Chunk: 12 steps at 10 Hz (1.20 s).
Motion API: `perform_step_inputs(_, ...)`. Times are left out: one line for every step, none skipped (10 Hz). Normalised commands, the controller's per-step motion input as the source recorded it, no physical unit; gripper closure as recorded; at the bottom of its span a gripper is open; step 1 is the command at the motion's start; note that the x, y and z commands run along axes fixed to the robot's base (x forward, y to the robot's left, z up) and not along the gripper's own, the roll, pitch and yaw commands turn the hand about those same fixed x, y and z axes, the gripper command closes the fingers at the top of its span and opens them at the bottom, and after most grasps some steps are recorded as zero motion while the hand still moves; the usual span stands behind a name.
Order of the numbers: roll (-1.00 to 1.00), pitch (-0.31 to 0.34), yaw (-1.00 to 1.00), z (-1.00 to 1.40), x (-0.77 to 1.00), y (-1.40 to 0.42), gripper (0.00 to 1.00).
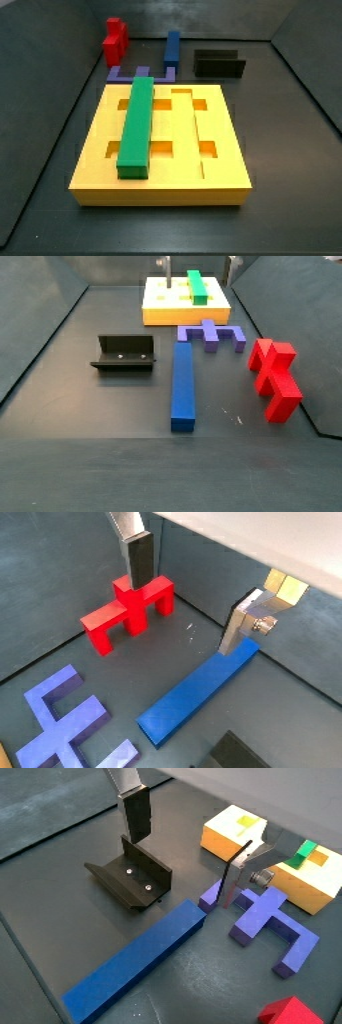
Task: Pick up the blue object. Move up. Move to above the board. Insert the blue object.
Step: Pick up the blue object.
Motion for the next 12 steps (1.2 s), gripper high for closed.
perform_step_inputs(-0.01,0.0,0.0,0.0,0.0,0.0,0.0)
perform_step_inputs(-0.02,-0.02,0.0,-0.02,0.0,0.0,0.0)
perform_step_inputs(-0.02,0.0,0.0,-0.05,0.0,0.0,0.0)
perform_step_inputs(-0.01,0.0,0.0,-0.08,0.0,0.0,0.0)
perform_step_inputs(-0.01,-0.003,0.0,-0.18,0.0,0.0,0.0)
perform_step_inputs(-0.02,0.0,-0.06,-0.43,0.13,0.27,0.0)
perform_step_inputs(0.0,0.0,-0.17,-0.57,0.14,0.43,0.0)
perform_step_inputs(0.0,0.0,-0.18,-0.64,0.18,0.33,0.0)
perform_step_inputs(0.0,0.0,-0.24,-0.64,0.16,0.22,0.0)
perform_step_inputs(-0.03,0.0,-0.29,-0.52,0.07,0.18,0.0)
perform_step_inputs(-0.05,0.0,-0.19,-0.37,0.0,0.14,0.0)
perform_step_inputs(-0.06,-0.01,-0.11,-0.31,0.0,0.04,0.0)
